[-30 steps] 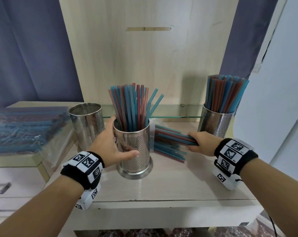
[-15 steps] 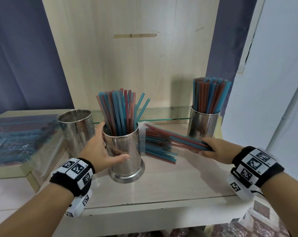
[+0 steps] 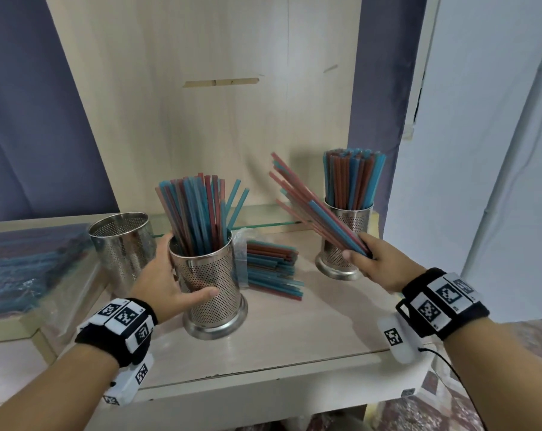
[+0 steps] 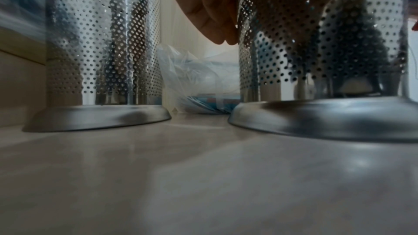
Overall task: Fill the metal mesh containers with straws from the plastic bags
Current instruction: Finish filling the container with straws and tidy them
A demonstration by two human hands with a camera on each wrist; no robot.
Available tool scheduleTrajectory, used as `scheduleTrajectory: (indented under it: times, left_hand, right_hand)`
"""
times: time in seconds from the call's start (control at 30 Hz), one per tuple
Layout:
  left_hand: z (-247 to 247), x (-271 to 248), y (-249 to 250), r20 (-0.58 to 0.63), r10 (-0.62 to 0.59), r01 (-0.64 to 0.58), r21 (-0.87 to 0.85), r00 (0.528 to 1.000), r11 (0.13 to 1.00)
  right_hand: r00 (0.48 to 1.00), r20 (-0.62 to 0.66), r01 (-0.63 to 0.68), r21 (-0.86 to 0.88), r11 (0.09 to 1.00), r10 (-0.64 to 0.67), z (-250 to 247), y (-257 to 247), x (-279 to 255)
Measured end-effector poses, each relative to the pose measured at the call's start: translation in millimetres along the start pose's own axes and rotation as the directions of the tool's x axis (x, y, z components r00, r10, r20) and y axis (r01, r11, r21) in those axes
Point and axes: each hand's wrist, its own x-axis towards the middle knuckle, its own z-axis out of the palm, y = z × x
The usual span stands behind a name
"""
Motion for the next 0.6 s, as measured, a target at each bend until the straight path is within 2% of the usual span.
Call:
scheduleTrajectory:
  times: [0.2, 0.3, 0.43, 0.6]
  left_hand:
    - [-2.8, -1.4, 2.6, 0.003, 0.009, -0.009, -0.005, 1.000, 1.000]
    - [-3.6, -0.8, 1.7, 0.014, 0.003, -0.003, 0.005, 1.000, 1.000]
    - [-3.6, 0.7, -2.2, 0.021, 0.007, -0.006, -0.019, 1.000, 1.000]
    - [-3.9, 1.9, -6.3, 0.031, 0.014, -0.012, -0.056, 0.999, 0.998]
  right_hand:
    - [0.974, -0.166, 0.180, 0.167, 0.969, -0.152, 16.6, -49.0, 16.4]
    - [0.953, -0.216, 0.275, 0.337, 0.901, -0.210, 29.3, -78.1, 25.9]
    - [0.934, -0.216, 0.356, 0.512, 0.782, -0.284, 50.7, -115.6, 33.4]
    - [0.890, -0.230, 0.449, 0.587, 0.673, -0.393, 75.3, -163.0, 37.6]
